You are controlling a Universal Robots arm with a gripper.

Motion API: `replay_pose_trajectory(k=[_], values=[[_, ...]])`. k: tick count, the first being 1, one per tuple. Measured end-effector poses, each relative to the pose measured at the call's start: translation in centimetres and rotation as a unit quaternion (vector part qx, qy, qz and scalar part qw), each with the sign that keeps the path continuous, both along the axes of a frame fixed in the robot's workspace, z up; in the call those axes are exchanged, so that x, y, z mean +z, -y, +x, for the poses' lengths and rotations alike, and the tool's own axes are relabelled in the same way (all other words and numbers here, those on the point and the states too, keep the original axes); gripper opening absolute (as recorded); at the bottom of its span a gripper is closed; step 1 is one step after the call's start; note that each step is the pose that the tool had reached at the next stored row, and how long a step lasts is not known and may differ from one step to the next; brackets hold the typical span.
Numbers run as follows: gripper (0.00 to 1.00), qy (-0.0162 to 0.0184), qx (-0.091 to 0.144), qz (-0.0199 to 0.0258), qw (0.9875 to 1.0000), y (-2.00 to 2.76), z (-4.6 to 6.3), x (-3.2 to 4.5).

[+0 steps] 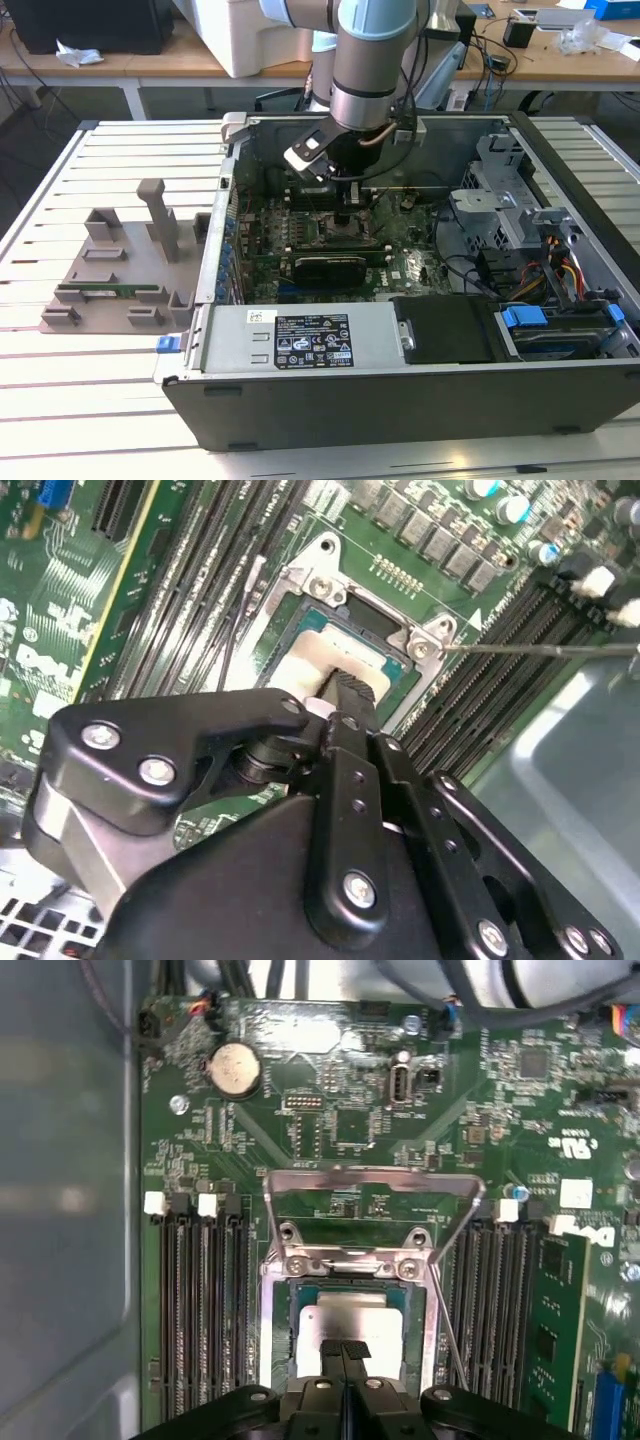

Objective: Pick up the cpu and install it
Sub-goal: 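Place the cpu into insertion slot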

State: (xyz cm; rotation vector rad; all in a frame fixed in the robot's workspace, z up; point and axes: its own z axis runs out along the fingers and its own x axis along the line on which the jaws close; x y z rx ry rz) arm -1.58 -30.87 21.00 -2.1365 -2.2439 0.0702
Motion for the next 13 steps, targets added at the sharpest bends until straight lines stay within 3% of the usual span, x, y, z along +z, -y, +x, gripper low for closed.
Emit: replay_pose_trajectory(k=[2,8,13], values=[[0.11,-0.0001,0.010,0.0000,0.9999,0.03,-0.01,-0.19],[0.11,-0.0012,0.010,-0.0004,0.9999,0.06,0.34,-0.65],[0.11,-0.0004,0.010,0.0013,0.9999,0.00,0.74,-0.36]])
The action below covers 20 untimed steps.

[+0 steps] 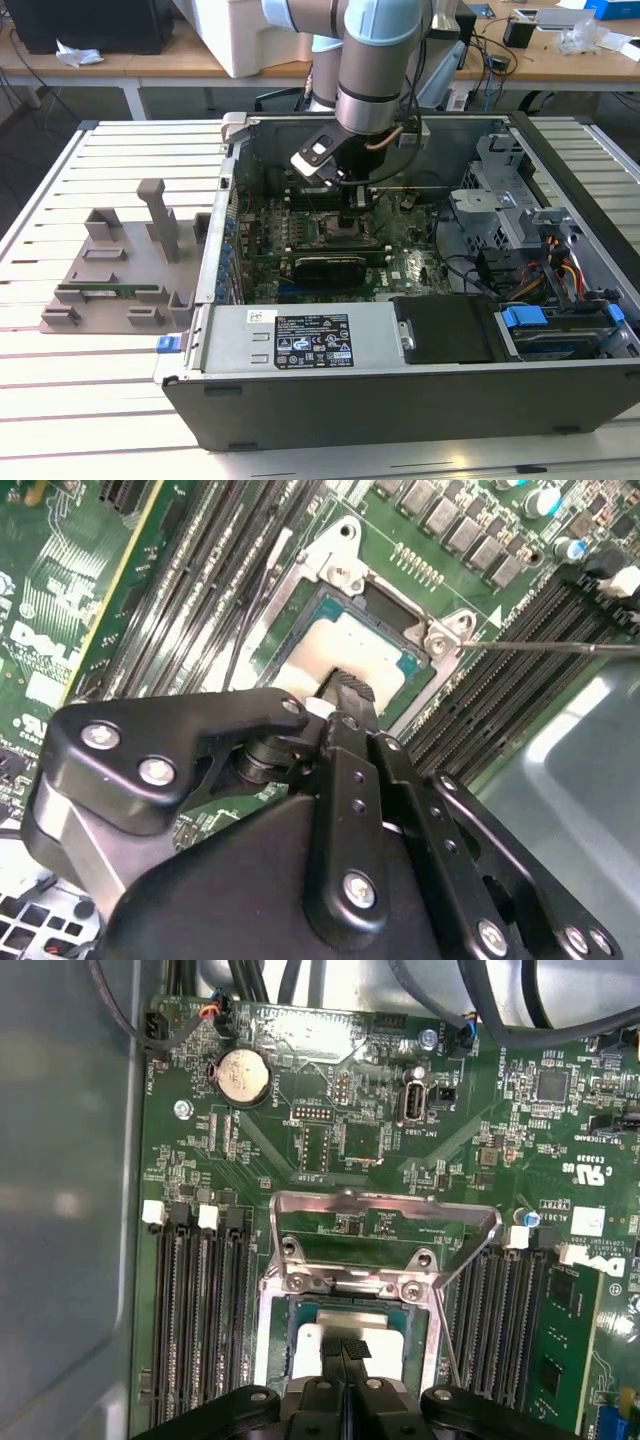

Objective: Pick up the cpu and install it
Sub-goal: 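Place the cpu into insertion slot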

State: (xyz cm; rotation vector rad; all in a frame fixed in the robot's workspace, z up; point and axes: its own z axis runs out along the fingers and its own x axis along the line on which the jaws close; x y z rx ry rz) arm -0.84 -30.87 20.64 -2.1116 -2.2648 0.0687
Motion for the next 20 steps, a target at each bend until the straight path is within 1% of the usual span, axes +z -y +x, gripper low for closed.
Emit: replay_pose_trajectory(k=[1,2,3,4,8,14,20], values=[[0.11,-0.0007,0.000,-0.0013,1.0000,0.04,0.0,0.54],[0.11,-0.0006,0.000,-0.0012,1.0000,0.04,0.0,1.16],[0.11,-0.0007,0.000,-0.0013,1.0000,0.04,0.0,1.93],[0.11,-0.0007,0.000,-0.0013,1.0000,0.04,0.0,2.48],[0.11,-0.0007,0.000,-0.0013,1.0000,0.04,0.0,3.59],[0.11,-0.0007,0.000,-0.0013,1.0000,0.04,0.0,4.61],[0.11,-0.0007,0.000,-0.0013,1.0000,0.04,0.0,6.56]])
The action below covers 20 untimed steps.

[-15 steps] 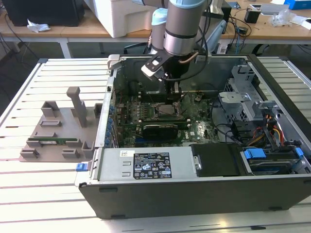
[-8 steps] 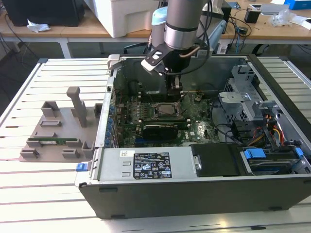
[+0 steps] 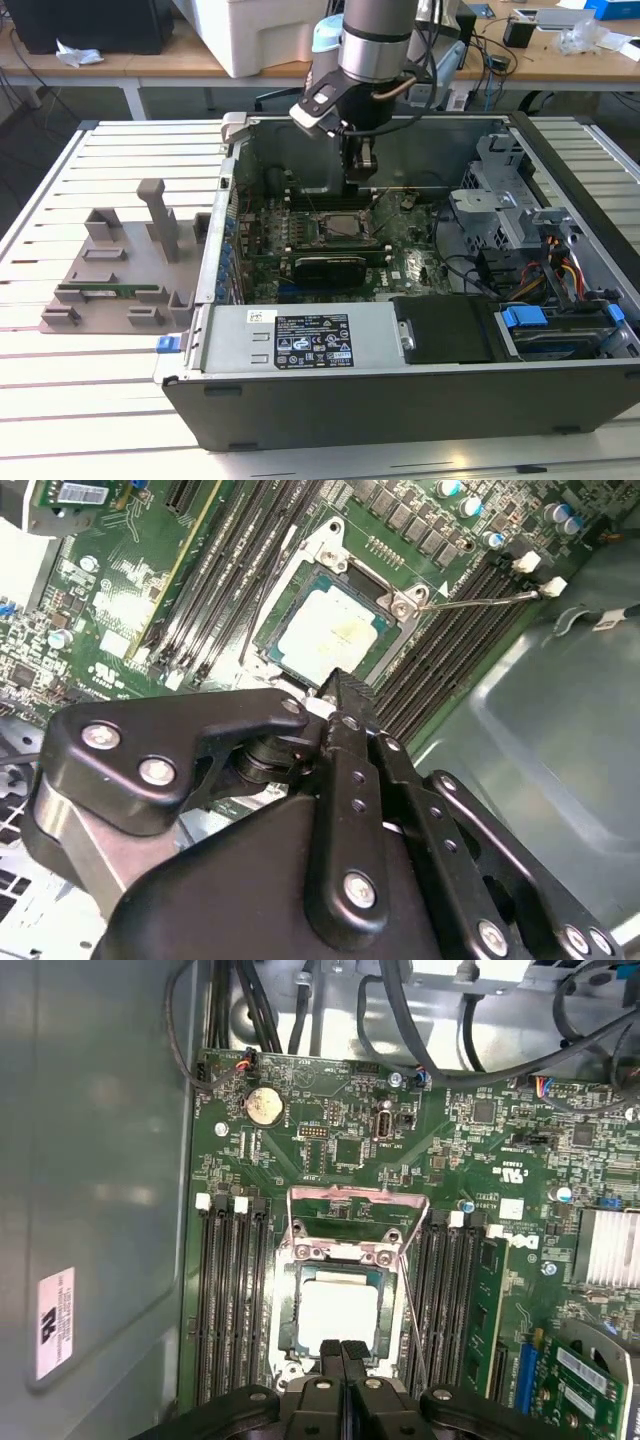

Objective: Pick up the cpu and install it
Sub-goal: 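Place the cpu into insertion slot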

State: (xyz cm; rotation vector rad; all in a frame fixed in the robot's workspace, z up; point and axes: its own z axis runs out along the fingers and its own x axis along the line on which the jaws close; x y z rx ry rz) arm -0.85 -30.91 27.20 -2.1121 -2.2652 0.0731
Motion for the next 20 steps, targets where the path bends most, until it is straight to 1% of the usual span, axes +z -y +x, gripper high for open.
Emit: replay_pose_trajectory(k=[1,2,7,8,10,11,13,20], values=[[0.11,0.0000,0.000,-0.0001,1.0000,0.00,0.0,0.69],[0.11,0.0000,0.000,0.0000,1.0000,0.00,0.0,1.86],[0.11,0.0000,0.000,0.0000,1.0000,0.00,0.0,2.98],[0.11,0.0000,0.000,0.0000,1.0000,0.00,0.0,3.47],[0.11,0.0000,0.000,0.0000,1.0000,0.00,0.0,3.97],[0.11,0.0000,0.000,0.0000,1.0000,0.00,0.0,4.37],[0.11,0.0000,0.000,-0.0001,1.0000,0.00,0.0,4.71],[0.11,0.0000,0.000,0.0000,1.0000,0.00,0.0,4.75]])
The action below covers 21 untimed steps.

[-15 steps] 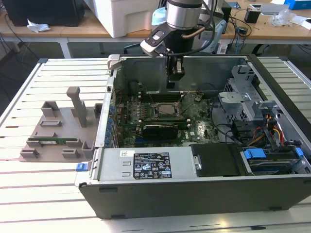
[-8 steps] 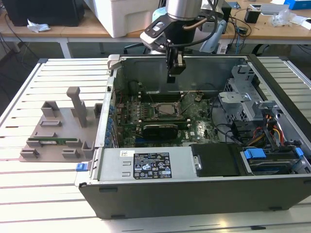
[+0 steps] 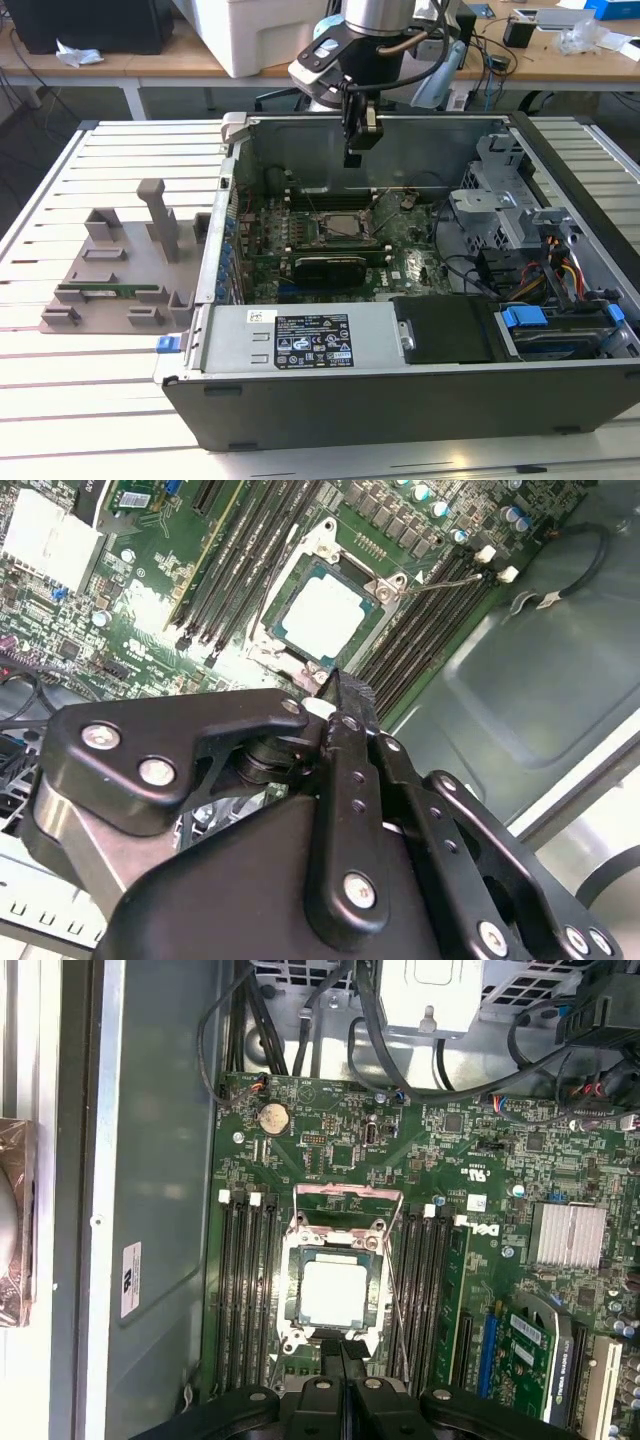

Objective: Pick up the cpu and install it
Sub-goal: 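Place the cpu into insertion slot, then close the cpu cover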

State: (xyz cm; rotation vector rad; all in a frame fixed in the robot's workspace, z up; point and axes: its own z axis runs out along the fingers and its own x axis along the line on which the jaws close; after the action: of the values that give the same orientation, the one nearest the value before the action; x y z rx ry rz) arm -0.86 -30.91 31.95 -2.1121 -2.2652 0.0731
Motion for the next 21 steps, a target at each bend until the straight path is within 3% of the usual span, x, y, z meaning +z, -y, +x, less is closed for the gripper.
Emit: replay_pose_trajectory(k=[4,7,12,16,18,21], values=[[0.11,0.0000,0.000,0.0000,1.0000,0.00,0.2,0.01],[0.11,0.0000,0.000,0.0000,1.0000,0.00,1.7,0.00],[0.11,0.0000,0.000,-0.0002,1.0000,0.00,2.8,0.00],[0.11,-0.0001,0.000,-0.0002,1.0000,0.00,4.3,0.01],[0.11,-0.0003,0.000,-0.0002,1.0000,0.00,5.7,0.00],[0.11,-0.0009,0.000,-0.0002,1.0000,-0.02,6.4,-0.11]])
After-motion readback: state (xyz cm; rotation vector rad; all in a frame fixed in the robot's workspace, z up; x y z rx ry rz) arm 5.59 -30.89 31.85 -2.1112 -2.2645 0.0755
